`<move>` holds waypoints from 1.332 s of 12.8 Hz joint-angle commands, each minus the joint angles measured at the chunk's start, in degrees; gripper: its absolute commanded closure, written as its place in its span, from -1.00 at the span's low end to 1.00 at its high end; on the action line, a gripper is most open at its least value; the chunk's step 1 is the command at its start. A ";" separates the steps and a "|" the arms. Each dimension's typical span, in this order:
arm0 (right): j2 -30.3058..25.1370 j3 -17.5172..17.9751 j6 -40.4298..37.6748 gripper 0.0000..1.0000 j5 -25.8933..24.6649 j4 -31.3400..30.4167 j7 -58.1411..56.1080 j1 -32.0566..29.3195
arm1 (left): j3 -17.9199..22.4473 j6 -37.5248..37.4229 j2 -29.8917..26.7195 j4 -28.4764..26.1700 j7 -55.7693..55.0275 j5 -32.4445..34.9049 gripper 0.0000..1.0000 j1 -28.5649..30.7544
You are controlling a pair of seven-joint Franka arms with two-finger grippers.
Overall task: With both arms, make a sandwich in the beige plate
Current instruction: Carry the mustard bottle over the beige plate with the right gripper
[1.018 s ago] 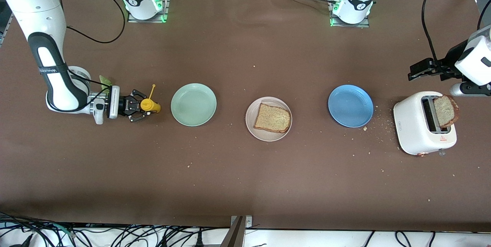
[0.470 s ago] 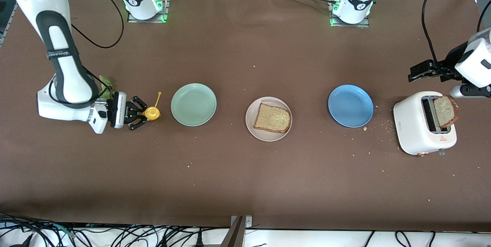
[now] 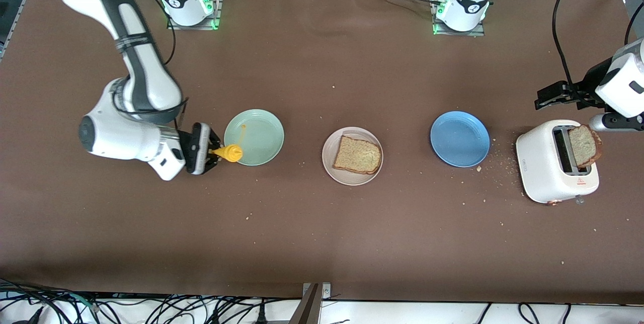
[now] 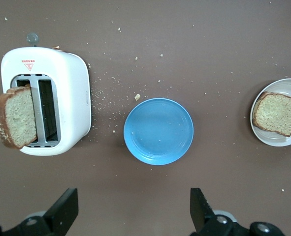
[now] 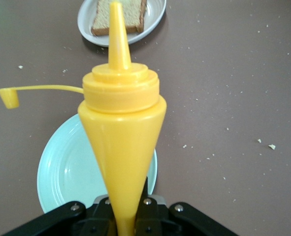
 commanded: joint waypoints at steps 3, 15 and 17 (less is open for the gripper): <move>1.23 -0.47 0.38 1.00 -16.69 5.36 21.57 8.56 | -0.34 0.13 0.20 0.79 0.99 2.21 -1.00 0.21; 7.65 -0.55 -0.58 1.00 -47.55 11.96 59.48 25.18 | -0.42 1.80 0.90 0.70 0.99 2.39 -1.00 0.21; 8.00 -0.73 -2.68 1.00 -50.89 11.96 62.63 27.37 | -0.42 1.80 0.90 0.70 0.91 2.39 -1.00 0.21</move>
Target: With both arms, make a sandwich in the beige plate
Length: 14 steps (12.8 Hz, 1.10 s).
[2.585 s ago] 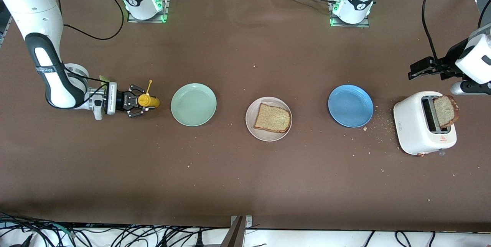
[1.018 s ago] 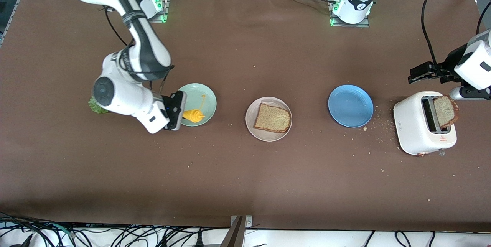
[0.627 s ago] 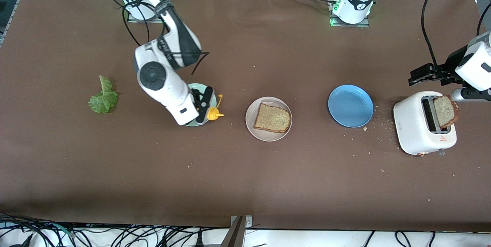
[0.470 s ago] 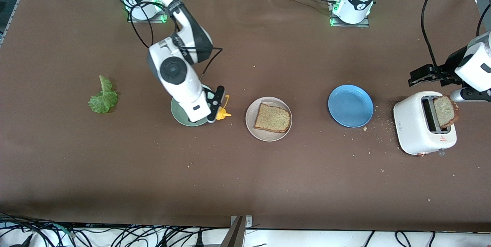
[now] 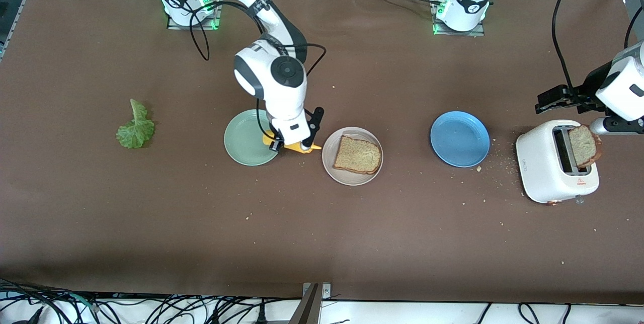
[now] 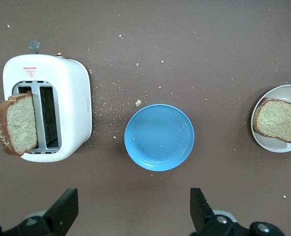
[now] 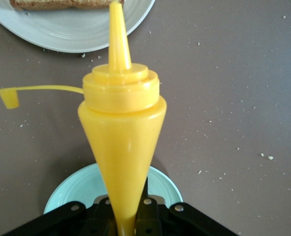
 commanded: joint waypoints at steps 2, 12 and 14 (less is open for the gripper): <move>2.15 -0.80 -5.47 1.00 -10.49 2.21 9.27 4.84 | -0.43 0.25 0.39 0.68 0.91 2.29 -1.00 0.16; 13.40 -0.89 -19.19 1.00 -24.23 12.75 19.14 14.69 | -0.43 0.34 0.48 0.68 0.99 2.29 -1.00 0.16; 14.89 -0.98 -19.19 1.00 -24.59 13.28 19.58 15.05 | -0.43 0.42 0.48 0.68 0.99 2.29 -1.00 0.16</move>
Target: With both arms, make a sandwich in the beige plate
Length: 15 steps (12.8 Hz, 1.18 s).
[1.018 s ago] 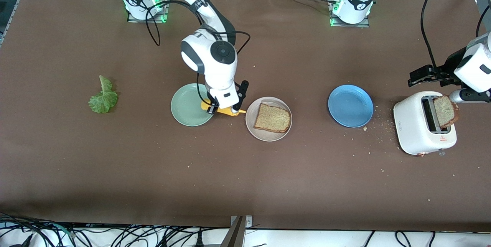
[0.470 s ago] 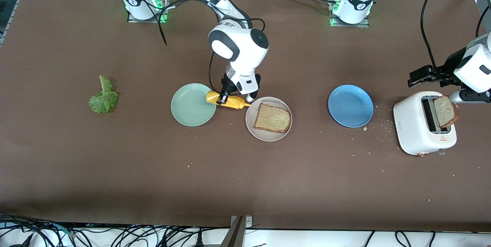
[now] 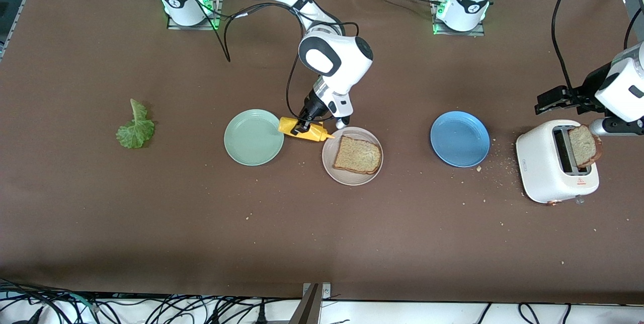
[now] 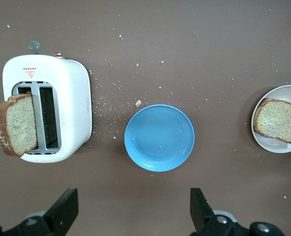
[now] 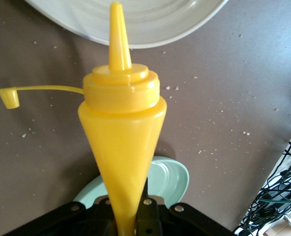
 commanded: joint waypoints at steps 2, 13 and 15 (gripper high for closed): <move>2.92 -0.74 -1.96 1.00 -2.63 4.12 0.46 1.35 | -0.43 0.23 0.37 0.60 0.99 2.29 -1.00 0.24; -7.26 -1.71 -4.33 1.00 14.66 7.64 -22.01 -9.62 | -0.43 0.93 0.45 0.51 0.99 2.20 -1.00 0.15; -10.60 -1.71 -4.60 1.00 20.27 7.29 -30.95 -13.92 | -0.43 0.93 0.45 0.51 0.99 2.29 -1.00 0.15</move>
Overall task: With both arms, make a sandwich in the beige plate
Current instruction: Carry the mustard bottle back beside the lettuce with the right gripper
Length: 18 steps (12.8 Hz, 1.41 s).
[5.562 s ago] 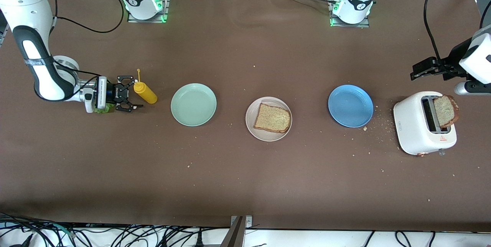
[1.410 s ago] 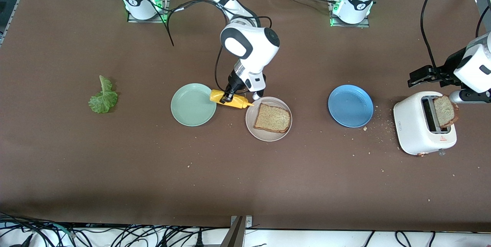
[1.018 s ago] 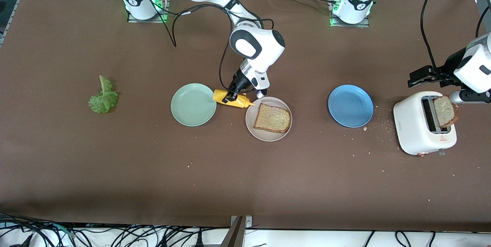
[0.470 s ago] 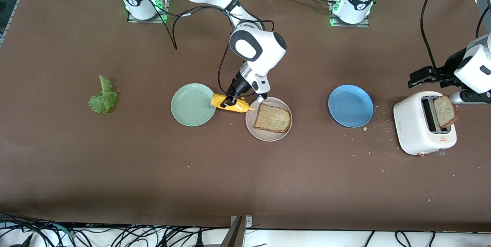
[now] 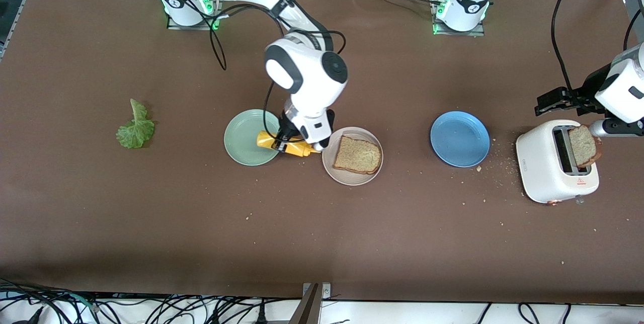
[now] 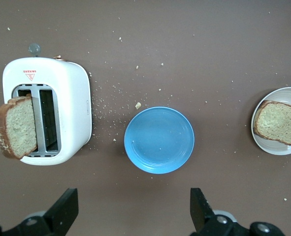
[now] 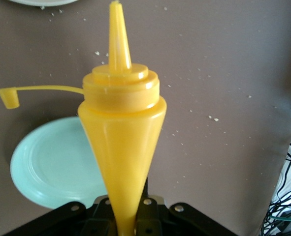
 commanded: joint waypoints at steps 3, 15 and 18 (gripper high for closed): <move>-8.81 0.64 -3.70 1.00 14.96 -1.91 -18.95 -11.16 | -0.39 0.91 0.28 0.42 0.99 2.28 -1.00 0.32; -14.36 0.56 -8.53 1.00 58.97 -17.79 -64.13 -41.22 | -0.31 1.17 0.28 0.60 1.08 2.28 -1.00 0.76; -15.77 -4.08 -8.80 1.00 71.03 -29.39 -76.68 -43.18 | -0.31 1.61 0.28 0.25 1.08 2.28 -1.00 0.85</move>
